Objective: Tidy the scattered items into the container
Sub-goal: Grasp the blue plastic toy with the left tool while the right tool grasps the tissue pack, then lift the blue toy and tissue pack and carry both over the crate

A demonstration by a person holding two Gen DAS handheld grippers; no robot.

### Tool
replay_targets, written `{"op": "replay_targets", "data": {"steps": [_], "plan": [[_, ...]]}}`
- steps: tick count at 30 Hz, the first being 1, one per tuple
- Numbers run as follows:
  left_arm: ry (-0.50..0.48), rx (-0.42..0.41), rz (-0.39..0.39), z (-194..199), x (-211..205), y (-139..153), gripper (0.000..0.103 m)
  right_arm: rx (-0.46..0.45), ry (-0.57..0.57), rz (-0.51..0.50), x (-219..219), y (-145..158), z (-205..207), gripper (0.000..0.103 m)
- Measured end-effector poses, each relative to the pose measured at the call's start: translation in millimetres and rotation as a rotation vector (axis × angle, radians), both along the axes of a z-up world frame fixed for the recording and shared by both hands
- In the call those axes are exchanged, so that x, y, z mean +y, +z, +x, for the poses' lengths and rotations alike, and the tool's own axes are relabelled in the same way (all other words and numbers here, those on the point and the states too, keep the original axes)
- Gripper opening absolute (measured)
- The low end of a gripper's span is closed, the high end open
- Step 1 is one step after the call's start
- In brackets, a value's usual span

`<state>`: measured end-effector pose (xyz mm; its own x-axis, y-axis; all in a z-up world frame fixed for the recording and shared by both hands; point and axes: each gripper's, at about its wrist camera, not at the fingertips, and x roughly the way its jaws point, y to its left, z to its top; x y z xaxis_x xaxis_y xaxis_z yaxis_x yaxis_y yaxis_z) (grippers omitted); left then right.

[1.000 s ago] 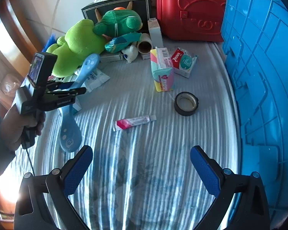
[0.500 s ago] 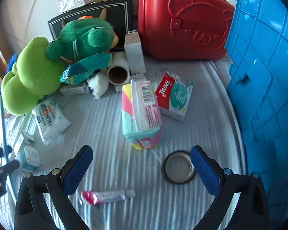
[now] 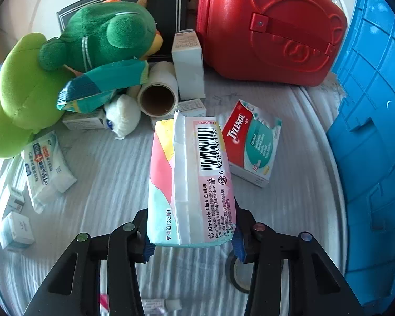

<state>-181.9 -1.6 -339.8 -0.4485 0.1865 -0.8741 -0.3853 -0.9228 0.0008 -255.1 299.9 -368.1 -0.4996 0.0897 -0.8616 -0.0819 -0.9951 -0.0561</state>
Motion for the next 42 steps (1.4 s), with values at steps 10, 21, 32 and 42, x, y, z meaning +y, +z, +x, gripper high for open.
{"op": "replay_targets", "data": {"steps": [10, 21, 32, 42], "plan": [[0.021, 0.03, 0.009, 13.6, -3.2, 35.7, 0.039, -0.026, 0.034, -0.091, -22.2, 33.1, 51.6, 0.044], [0.054, 0.105, 0.027, 50.1, -11.8, 99.7, 0.038, 0.004, 0.109, -0.129, -51.5, 100.4, 126.7, 0.044], [0.095, 0.191, 0.042, 96.1, -27.0, 175.4, 0.038, 0.067, 0.148, -0.147, -66.3, 181.5, 190.7, 0.044], [0.138, 0.228, 0.036, 132.6, -31.8, 217.7, 0.038, 0.114, 0.22, -0.17, -82.0, 234.7, 233.8, 0.044]]}}
